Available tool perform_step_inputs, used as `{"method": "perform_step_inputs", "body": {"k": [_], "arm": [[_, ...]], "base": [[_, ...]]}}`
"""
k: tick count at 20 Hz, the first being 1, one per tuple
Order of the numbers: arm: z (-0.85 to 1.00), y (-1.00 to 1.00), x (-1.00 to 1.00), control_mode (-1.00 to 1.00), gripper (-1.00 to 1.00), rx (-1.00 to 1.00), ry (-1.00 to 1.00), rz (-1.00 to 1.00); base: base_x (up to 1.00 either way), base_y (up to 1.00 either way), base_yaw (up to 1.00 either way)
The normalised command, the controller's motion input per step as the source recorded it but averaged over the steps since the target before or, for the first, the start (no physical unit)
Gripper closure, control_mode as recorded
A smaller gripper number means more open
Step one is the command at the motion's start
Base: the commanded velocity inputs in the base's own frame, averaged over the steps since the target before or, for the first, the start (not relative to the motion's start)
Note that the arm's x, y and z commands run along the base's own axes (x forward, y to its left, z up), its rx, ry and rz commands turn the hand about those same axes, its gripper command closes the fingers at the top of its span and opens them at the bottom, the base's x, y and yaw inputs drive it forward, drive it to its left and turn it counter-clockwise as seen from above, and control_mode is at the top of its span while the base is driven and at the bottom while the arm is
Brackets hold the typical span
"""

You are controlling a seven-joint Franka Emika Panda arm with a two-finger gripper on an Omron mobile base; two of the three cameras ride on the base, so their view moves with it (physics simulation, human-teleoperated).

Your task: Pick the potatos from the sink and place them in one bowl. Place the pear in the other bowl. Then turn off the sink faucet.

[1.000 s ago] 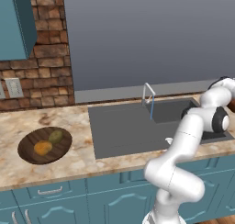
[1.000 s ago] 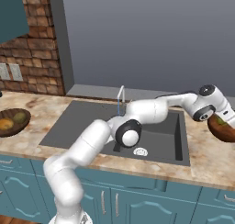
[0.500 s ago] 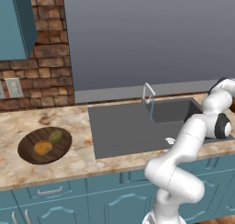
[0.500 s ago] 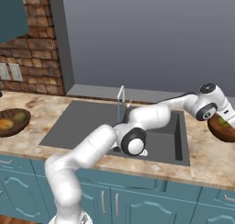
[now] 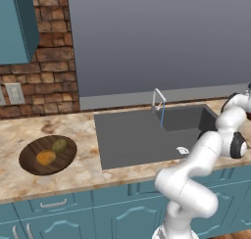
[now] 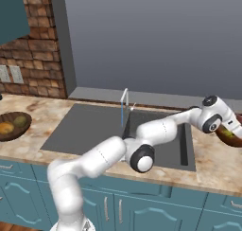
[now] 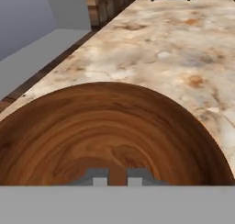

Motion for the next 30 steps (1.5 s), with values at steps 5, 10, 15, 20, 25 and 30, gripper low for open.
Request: {"method": "perform_step_inputs", "body": {"k": [5, 10, 15, 20, 25, 30], "arm": [[0.30, -0.47, 0.01, -1.00, -1.00, 0.00, 0.00, 0.00], [1.00, -0.03, -0.31, -1.00, -1.00, -0.02, -0.04, 0.00], [1.00, 0.32, -0.43, -1.00, -1.00, -0.06, -0.02, 0.01], [0.52, 0.88, -0.95, -1.00, -1.00, -0.13, -0.01, 0.00], [-0.27, 1.00, -1.00, -1.00, -1.00, -0.34, -0.14, 0.02], [-0.96, 1.00, -0.82, -1.00, -1.00, -0.40, -0.22, 0.07]], "base": [[0.00, 0.00, 0.00], [0.00, 0.00, 0.00], [0.00, 0.00, 0.00], [0.00, 0.00, 0.00], [0.00, 0.00, 0.00], [0.00, 0.00, 0.00]]}}
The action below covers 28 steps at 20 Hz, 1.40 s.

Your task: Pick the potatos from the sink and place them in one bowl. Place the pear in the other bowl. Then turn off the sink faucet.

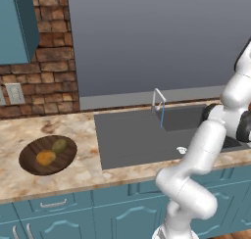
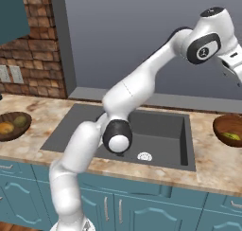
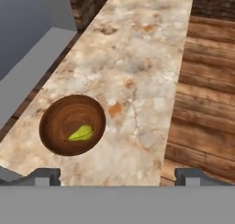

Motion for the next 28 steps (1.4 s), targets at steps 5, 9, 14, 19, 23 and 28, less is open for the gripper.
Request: {"method": "perform_step_inputs", "body": {"k": [5, 9, 14, 19, 23, 28], "arm": [[-1.00, 1.00, -0.52, -1.00, -1.00, -0.39, -0.33, 0.15], [-1.00, 1.00, -0.53, -1.00, -1.00, -0.36, -0.28, 0.15], [-1.00, 1.00, -0.57, -1.00, -1.00, -0.28, -0.19, 0.14], [-1.00, 1.00, 0.10, -1.00, -1.00, -0.26, -0.09, 0.24], [-1.00, 1.00, 0.68, -1.00, -1.00, -0.25, -0.05, 0.26], [-0.98, 0.86, 0.13, -1.00, -1.00, -0.05, -0.03, 0.16]], "base": [[0.00, 0.00, 0.00], [0.00, 0.00, 0.00], [0.00, 0.00, 0.00], [0.00, 0.00, 0.00], [0.00, 0.00, 0.00], [0.00, 0.00, 0.00]]}}
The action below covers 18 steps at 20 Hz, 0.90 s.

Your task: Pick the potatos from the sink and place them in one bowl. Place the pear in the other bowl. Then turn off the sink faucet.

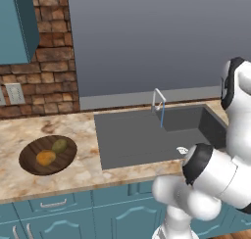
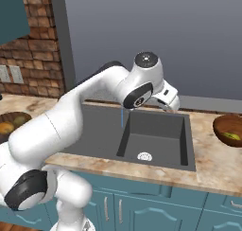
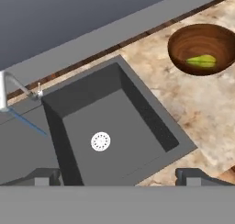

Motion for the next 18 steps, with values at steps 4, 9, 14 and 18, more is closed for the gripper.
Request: {"method": "perform_step_inputs", "body": {"k": [4, 9, 14, 18], "arm": [[-0.65, 0.56, 0.00, -1.00, -1.00, 0.03, 0.00, 0.09], [-0.11, 0.27, 0.00, -1.00, -1.00, 0.01, 0.03, 0.19], [0.00, 0.05, 0.00, -1.00, -1.00, -0.02, 0.00, 0.33], [0.12, 0.00, 0.09, -1.00, -1.00, -0.19, 0.00, 0.31]], "base": [[0.00, 0.00, 0.00], [0.00, 0.00, 0.00], [0.00, 0.00, 0.00], [0.00, 0.00, 0.00]]}}
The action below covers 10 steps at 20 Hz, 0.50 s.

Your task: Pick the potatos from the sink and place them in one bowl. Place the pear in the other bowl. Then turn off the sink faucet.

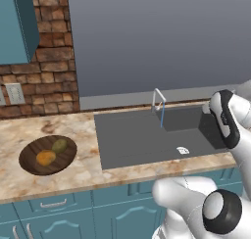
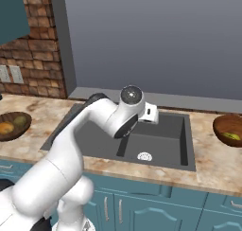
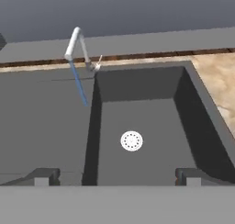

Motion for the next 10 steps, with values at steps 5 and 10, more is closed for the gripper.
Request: {"method": "perform_step_inputs", "body": {"k": [5, 10], "arm": [[0.00, 0.00, 0.34, -1.00, -1.00, -0.30, -0.09, 0.36], [-0.43, 0.00, 0.29, -1.00, -1.00, -0.36, -0.33, 0.45]], "base": [[0.00, 0.00, 0.00], [0.00, 0.00, 0.00]]}}
